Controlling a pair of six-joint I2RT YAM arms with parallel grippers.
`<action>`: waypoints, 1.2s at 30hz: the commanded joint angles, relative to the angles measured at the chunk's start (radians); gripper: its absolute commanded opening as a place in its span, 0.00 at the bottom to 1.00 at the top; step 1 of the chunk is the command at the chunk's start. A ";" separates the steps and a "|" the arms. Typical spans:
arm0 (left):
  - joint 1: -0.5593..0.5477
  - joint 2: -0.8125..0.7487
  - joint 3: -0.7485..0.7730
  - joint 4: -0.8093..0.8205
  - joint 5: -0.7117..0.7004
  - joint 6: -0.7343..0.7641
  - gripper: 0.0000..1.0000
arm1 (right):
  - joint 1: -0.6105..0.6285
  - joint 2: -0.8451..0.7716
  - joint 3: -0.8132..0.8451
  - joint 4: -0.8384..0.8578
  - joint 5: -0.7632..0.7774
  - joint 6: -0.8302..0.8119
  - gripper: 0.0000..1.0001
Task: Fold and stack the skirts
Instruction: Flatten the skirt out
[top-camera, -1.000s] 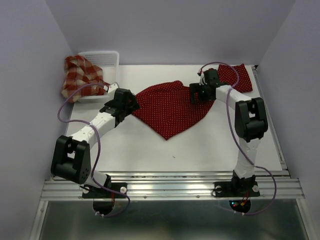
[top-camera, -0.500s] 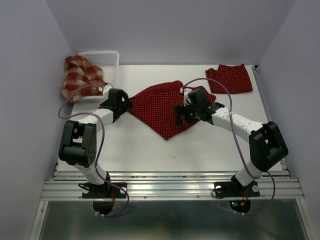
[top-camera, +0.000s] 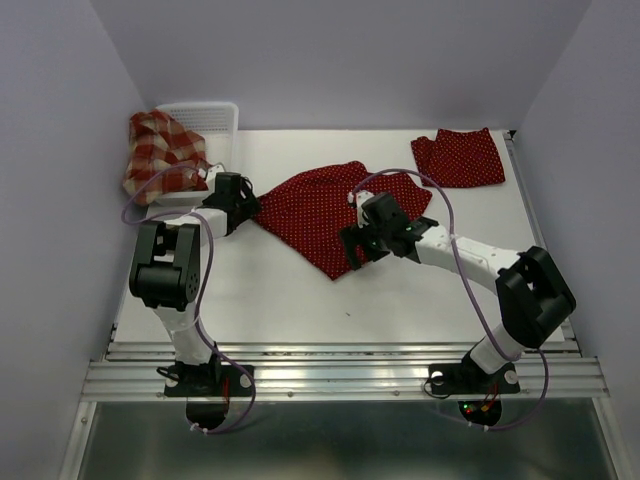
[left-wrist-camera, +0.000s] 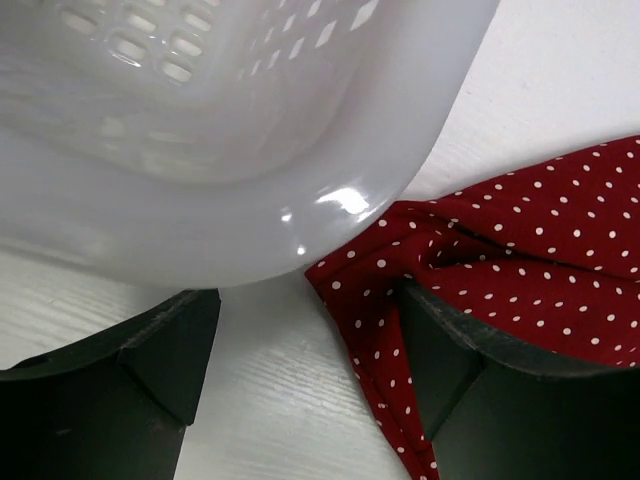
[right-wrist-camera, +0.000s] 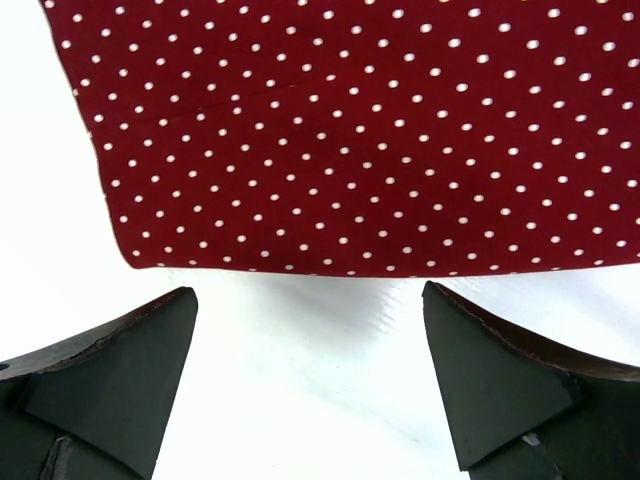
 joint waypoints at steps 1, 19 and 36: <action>-0.003 0.034 0.043 0.040 0.059 0.031 0.79 | 0.031 -0.027 -0.008 0.023 0.066 0.019 1.00; -0.006 -0.050 -0.042 0.046 0.098 0.002 0.00 | 0.210 0.061 0.009 0.019 0.233 0.176 1.00; -0.020 -0.159 -0.118 0.019 0.088 -0.045 0.00 | 0.276 0.127 -0.045 0.109 0.385 0.381 0.75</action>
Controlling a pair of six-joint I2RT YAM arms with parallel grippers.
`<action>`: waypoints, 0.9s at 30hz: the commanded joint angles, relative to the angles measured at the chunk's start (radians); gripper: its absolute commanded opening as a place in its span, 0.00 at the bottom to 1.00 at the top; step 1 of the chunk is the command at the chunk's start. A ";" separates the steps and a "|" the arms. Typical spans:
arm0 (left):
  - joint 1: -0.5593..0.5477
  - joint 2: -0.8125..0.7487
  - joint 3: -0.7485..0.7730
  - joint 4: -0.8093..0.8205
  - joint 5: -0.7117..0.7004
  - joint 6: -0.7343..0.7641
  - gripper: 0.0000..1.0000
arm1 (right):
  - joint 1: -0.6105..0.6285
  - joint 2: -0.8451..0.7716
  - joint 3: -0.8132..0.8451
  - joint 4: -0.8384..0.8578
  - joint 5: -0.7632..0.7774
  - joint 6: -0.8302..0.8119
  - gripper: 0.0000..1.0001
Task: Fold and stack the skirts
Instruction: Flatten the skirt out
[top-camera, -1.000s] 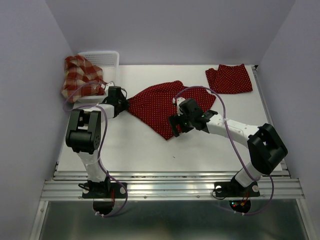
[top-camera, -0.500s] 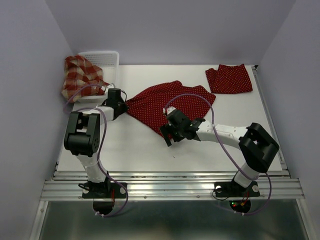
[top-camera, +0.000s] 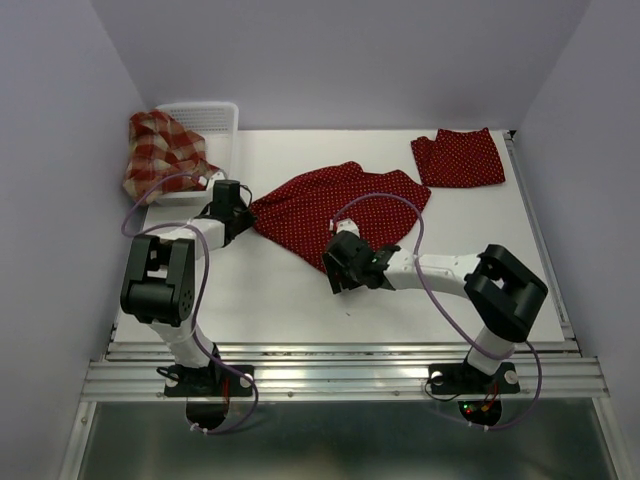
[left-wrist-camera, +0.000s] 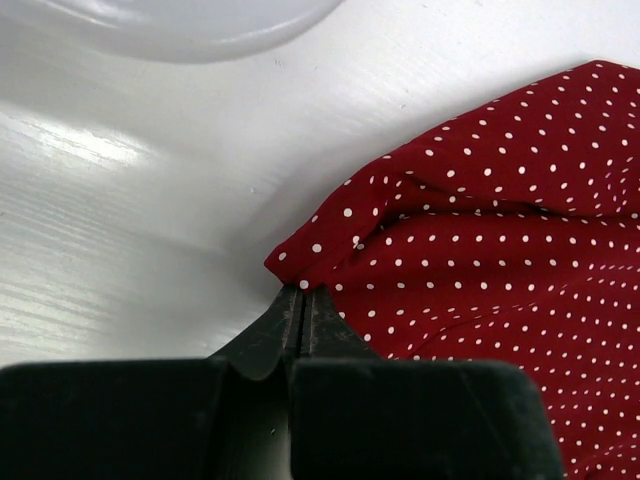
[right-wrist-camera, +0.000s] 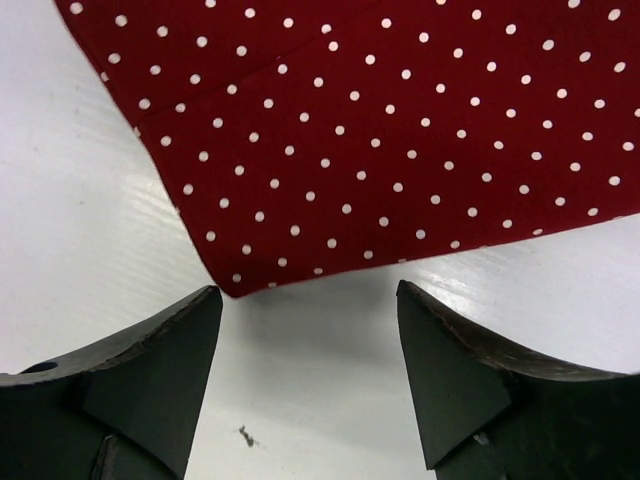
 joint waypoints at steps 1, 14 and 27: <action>-0.007 -0.075 -0.022 -0.001 -0.020 -0.012 0.00 | 0.004 0.036 0.007 0.065 0.062 0.048 0.74; -0.016 -0.135 -0.060 -0.009 -0.020 -0.030 0.00 | 0.004 0.040 0.004 0.116 0.199 0.077 0.28; -0.029 -0.385 -0.011 -0.058 -0.009 -0.030 0.00 | -0.068 -0.218 0.003 0.149 0.359 -0.106 0.01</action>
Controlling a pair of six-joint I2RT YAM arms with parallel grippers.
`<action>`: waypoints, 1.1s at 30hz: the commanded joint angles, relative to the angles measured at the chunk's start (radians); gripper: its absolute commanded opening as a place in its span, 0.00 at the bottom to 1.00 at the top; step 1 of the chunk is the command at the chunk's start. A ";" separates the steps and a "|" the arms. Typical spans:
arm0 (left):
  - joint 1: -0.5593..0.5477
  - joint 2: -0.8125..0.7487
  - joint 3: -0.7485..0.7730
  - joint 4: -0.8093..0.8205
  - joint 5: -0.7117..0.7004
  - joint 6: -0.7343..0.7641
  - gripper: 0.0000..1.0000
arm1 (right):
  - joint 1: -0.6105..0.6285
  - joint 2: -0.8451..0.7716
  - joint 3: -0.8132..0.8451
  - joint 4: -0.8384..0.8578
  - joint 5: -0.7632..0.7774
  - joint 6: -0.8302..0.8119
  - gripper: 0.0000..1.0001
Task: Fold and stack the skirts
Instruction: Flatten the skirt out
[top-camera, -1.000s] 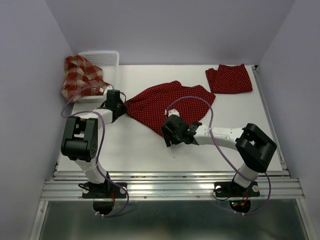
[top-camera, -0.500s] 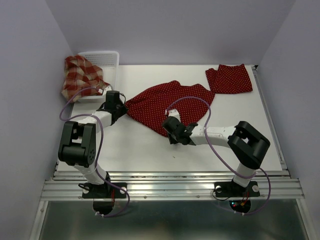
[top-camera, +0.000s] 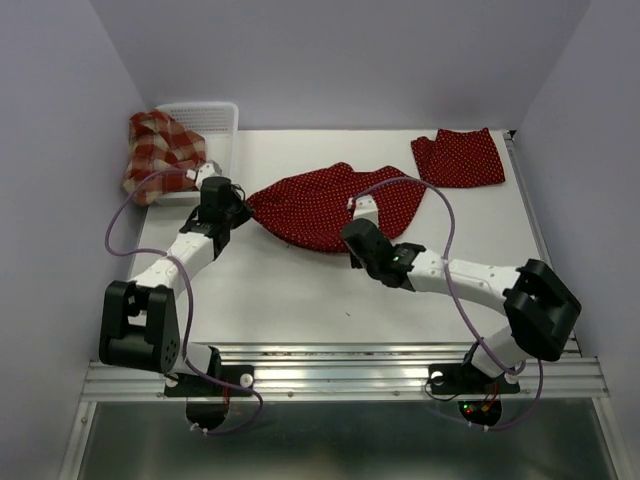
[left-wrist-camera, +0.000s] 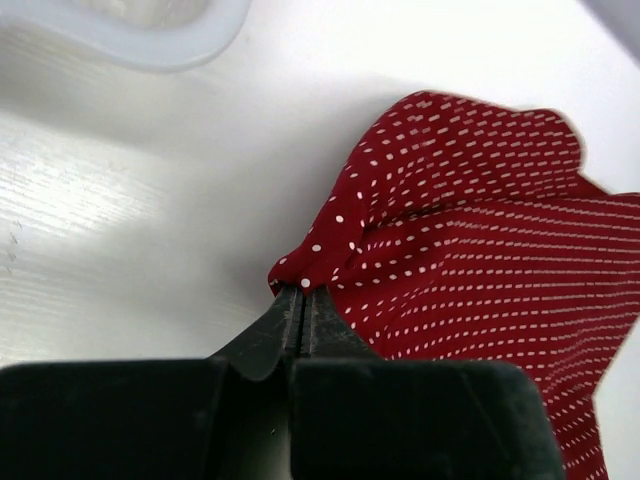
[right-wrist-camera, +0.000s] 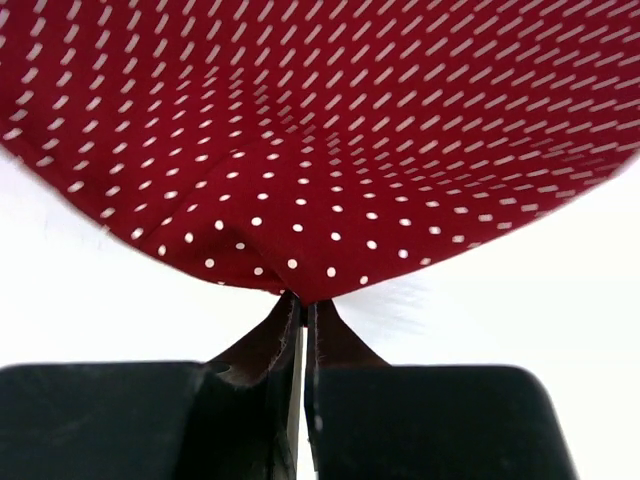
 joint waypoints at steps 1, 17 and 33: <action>-0.013 -0.155 0.074 -0.010 -0.015 -0.007 0.00 | -0.071 -0.137 0.066 -0.010 0.154 -0.092 0.01; -0.116 -0.315 0.646 0.053 -0.018 0.068 0.00 | -0.116 -0.326 0.599 -0.022 0.122 -0.606 0.01; -0.015 0.272 1.184 -0.075 0.095 0.119 0.00 | -0.544 0.207 1.104 -0.097 -0.444 -0.669 0.01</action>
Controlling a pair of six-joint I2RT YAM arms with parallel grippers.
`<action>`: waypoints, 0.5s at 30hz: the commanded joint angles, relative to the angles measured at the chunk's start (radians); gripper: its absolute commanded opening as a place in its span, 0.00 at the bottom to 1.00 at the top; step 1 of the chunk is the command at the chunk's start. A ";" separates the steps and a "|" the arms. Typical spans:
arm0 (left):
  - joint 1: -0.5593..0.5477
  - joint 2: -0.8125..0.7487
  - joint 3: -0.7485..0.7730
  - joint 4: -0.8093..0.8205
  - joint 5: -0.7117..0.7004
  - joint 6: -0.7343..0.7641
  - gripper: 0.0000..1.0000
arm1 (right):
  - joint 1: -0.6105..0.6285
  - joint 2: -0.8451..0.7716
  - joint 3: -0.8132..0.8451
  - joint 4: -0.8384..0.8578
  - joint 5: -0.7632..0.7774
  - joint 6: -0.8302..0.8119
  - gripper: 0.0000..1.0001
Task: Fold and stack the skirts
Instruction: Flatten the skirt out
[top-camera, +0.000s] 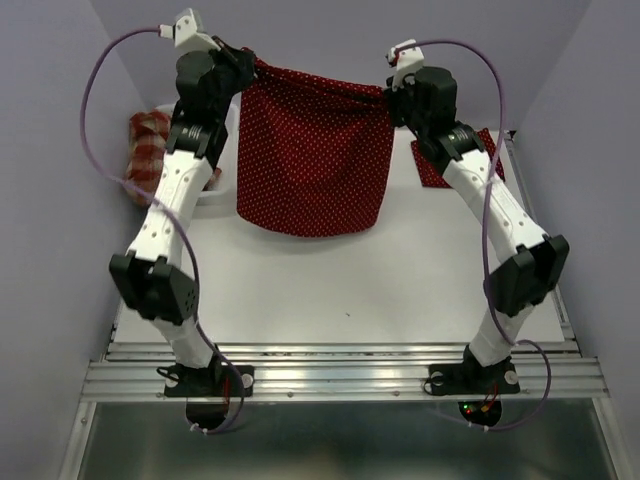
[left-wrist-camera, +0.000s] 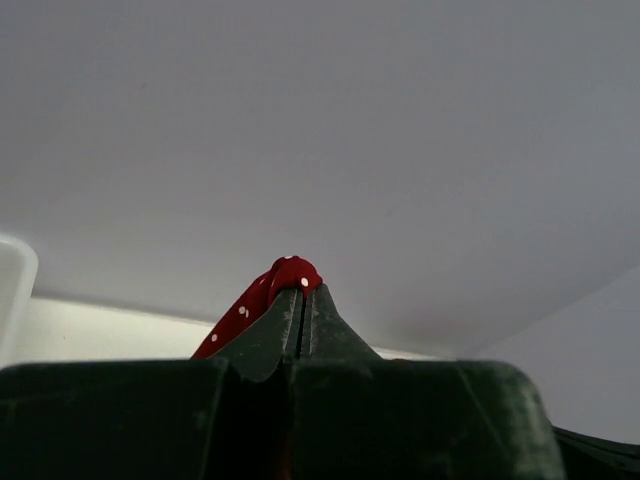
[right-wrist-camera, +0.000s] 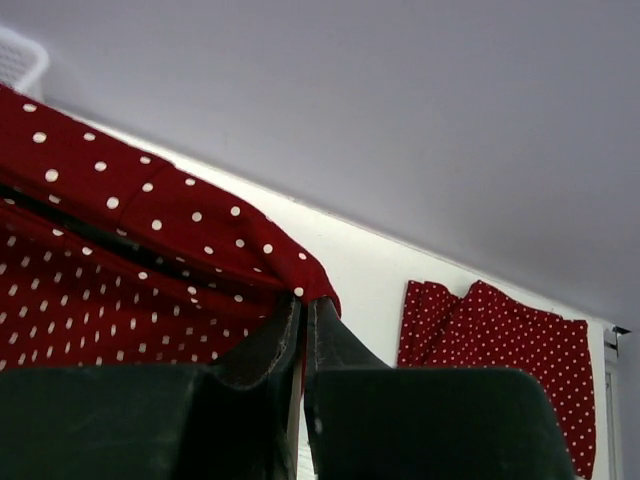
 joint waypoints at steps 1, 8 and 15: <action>0.055 0.216 0.427 -0.086 0.098 0.039 0.00 | -0.090 0.107 0.365 -0.009 -0.114 -0.052 0.01; 0.084 0.358 0.653 -0.052 0.213 0.012 0.00 | -0.209 0.185 0.610 -0.003 -0.310 -0.049 0.01; 0.083 0.108 -0.067 0.162 0.226 -0.005 0.00 | -0.243 -0.041 0.042 -0.023 -0.378 -0.092 0.01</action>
